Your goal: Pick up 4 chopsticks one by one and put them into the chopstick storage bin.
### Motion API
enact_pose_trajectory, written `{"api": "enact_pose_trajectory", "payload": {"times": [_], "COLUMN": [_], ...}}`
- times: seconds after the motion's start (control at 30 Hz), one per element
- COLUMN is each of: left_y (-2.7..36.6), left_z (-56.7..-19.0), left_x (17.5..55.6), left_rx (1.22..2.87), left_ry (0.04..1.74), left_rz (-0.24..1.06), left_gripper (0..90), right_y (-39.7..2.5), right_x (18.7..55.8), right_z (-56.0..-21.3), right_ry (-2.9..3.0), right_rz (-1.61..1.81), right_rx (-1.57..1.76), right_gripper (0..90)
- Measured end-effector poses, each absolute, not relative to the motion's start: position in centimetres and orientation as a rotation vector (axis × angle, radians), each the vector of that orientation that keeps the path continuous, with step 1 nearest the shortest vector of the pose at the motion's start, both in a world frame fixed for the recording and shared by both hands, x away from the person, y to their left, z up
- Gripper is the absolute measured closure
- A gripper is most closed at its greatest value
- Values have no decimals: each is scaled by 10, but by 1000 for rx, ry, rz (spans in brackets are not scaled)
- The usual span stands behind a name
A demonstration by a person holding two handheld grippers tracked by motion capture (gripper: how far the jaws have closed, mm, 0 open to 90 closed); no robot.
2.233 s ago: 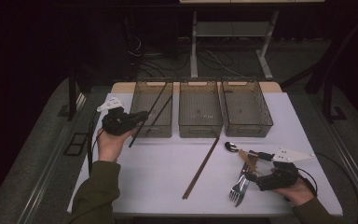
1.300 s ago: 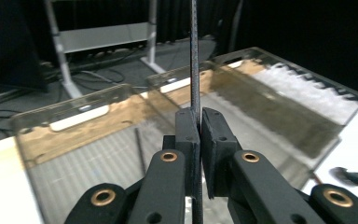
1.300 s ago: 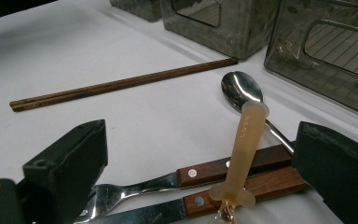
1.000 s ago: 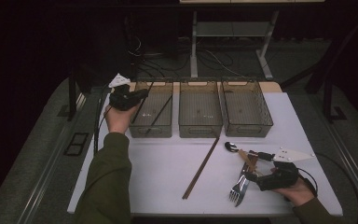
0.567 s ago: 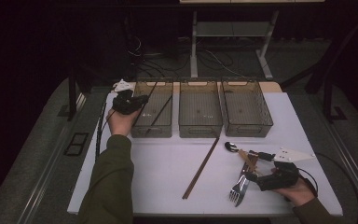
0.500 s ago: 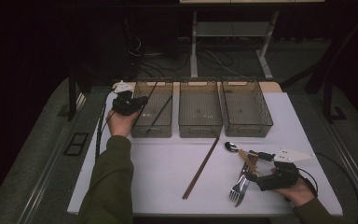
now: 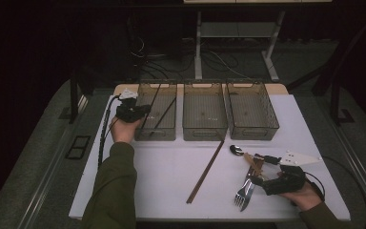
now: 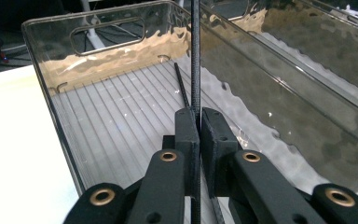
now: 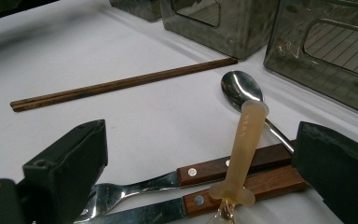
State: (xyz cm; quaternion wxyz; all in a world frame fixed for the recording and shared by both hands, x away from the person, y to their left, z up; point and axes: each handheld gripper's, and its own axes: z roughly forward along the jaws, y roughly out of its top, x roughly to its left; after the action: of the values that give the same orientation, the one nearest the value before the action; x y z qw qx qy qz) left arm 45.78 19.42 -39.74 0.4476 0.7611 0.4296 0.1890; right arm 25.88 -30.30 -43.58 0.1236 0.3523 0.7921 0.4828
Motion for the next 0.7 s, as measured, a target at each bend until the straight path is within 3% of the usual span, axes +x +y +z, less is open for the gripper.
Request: {"api": "enact_pose_trajectory", "payload": {"times": [0.3,0.7], "left_y": [194,196], "left_z": [-392,-379], "left_x": [455,445], "left_rx": [1854,1853], "left_ry": [1054,1011], "left_rz": [464,435], "left_gripper": [682,556], "right_y": [-303,-302], "right_x": [259,259], "right_z": [-436,-436], "right_ry": [2308,2308], "right_rz": [1407,1404], "right_rx": [1025,1022], "right_gripper": [36,36]}}
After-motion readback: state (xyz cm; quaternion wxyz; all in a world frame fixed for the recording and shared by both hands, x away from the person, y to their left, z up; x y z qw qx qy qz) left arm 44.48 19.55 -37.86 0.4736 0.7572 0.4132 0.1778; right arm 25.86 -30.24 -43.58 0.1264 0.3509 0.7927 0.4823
